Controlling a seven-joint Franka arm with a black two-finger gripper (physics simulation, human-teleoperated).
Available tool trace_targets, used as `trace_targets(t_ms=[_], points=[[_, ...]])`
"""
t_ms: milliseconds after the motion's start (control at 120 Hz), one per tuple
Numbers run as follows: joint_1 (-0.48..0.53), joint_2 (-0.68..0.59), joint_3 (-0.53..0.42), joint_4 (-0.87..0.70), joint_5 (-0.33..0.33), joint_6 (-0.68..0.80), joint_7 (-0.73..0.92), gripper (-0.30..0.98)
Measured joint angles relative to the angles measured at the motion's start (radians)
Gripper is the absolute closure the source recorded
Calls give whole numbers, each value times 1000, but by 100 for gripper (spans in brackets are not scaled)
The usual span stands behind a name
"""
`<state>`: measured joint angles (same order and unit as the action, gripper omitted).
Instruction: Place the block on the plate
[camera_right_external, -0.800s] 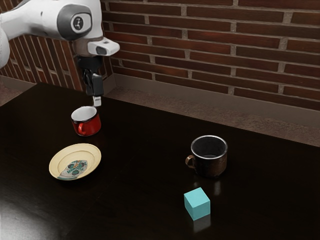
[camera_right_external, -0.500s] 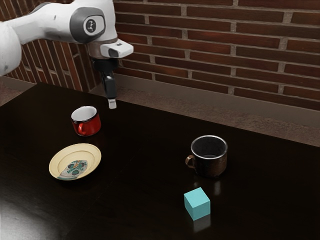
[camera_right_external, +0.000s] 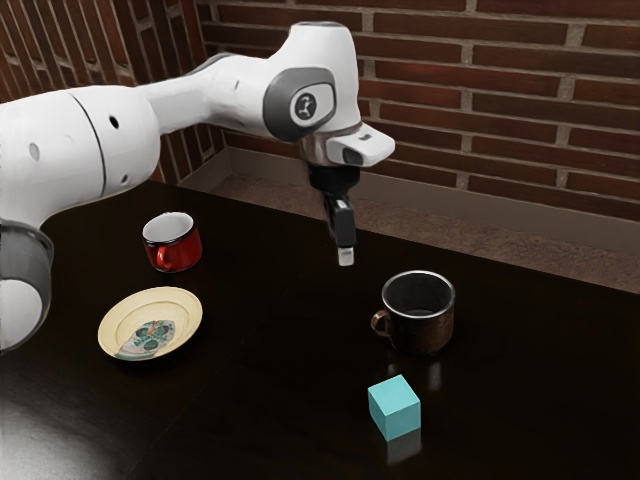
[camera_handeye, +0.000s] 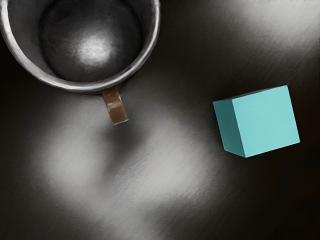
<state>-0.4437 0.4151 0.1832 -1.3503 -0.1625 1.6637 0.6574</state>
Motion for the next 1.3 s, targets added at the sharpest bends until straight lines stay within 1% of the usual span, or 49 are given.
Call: trace_targets(t_ms=[108,158,333,475,550,700,833,917,1025,1158,1300], points=[[-83,16,66,1,-20,13,-32,0],[-106,27,73,2,-26,20,-46,0],[-124,45,-9,12,-24,55,-101,0],[-122,56,-99,15,13,81,-151,0],[-122,64,-129,15,30,92,-178,0],[-121,98,-145,6,44,124,-223,0],[-120,129,-143,-4,44,161,-251,0],[-115,115,-133,-52,38,189,-259,0],[-112,78,-111,-144,14,243,-254,0],[-115,24,-107,-253,1,311,-248,0],[-121,-13,-106,-324,-3,368,-245,0]])
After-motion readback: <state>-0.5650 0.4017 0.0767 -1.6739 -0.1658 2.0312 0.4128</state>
